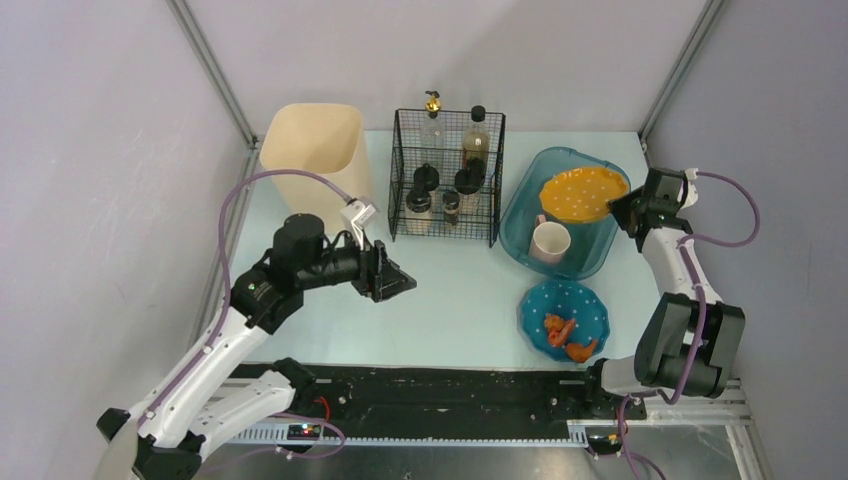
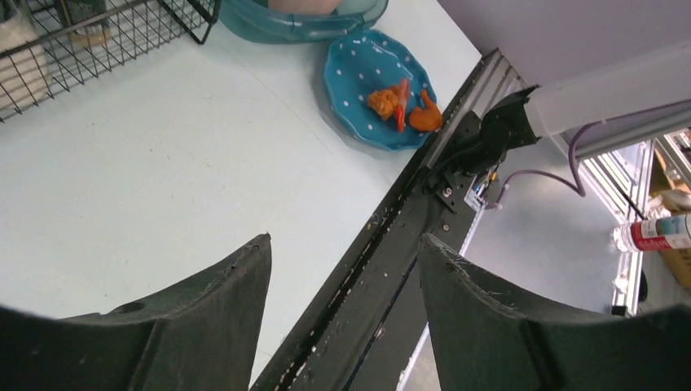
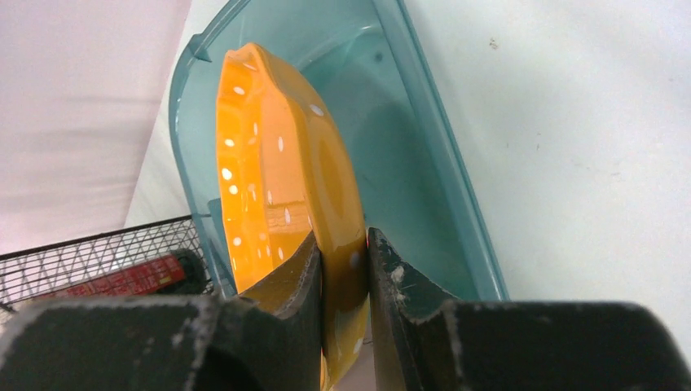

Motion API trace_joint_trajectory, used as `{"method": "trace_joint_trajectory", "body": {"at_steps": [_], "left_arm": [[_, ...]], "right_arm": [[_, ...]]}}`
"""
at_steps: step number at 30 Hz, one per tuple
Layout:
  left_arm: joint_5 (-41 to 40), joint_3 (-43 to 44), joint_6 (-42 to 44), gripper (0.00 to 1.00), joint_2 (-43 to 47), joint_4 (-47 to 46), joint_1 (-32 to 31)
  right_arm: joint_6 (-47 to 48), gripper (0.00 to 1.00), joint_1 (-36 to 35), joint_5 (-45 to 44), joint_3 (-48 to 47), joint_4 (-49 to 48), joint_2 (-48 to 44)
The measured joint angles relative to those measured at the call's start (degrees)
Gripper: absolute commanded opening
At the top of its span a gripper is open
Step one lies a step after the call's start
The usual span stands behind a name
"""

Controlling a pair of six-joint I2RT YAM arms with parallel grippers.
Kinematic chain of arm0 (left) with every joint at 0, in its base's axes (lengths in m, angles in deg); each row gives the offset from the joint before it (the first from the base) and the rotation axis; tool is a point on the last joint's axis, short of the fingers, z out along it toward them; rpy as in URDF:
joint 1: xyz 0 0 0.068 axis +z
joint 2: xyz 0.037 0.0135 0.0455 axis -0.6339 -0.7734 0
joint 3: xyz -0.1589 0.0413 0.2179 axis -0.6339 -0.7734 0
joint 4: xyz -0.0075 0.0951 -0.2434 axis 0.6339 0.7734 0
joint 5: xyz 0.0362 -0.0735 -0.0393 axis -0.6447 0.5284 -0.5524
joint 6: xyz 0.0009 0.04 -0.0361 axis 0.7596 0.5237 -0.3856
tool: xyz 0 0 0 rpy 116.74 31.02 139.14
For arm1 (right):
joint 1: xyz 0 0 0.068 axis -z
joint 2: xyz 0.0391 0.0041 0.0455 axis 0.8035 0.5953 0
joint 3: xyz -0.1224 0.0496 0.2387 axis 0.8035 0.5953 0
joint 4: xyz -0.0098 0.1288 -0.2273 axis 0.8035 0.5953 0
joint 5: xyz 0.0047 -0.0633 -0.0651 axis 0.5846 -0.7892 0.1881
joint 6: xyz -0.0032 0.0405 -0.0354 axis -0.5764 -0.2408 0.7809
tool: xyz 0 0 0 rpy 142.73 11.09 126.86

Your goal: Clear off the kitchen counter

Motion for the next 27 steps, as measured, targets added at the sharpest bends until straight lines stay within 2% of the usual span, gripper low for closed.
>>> {"method": "trace_joint_trajectory", "body": {"at_steps": [16,23,25,26,27], "left_arm": [[4.3,-3.0,1.7,0.71,-0.3,0.0,2.8],[4.5,-3.1,1.8,0.71,-0.3,0.0,3.6],[4.5,-3.3,1.8,0.71,-0.3,0.0,3.8],[4.5,-3.5,1.8,0.71,-0.3,0.0,3.8],[4.5,-3.7,1.8,0.71,-0.3,0.0,3.9]], "right_arm": [[2.9,0.00,-1.6,-0.9,-1.5,-2.3,11.1],[1.7,0.00,-3.9,-2.5,-7.7,-1.7,17.6],[1.4,0.09,-4.6,-3.2,-10.0,-1.0,19.5],[1.1,0.18,-4.7,-3.4,-11.3,-0.3,20.5],[1.0,0.23,-4.8,-3.7,-12.3,0.1,21.3]]}}
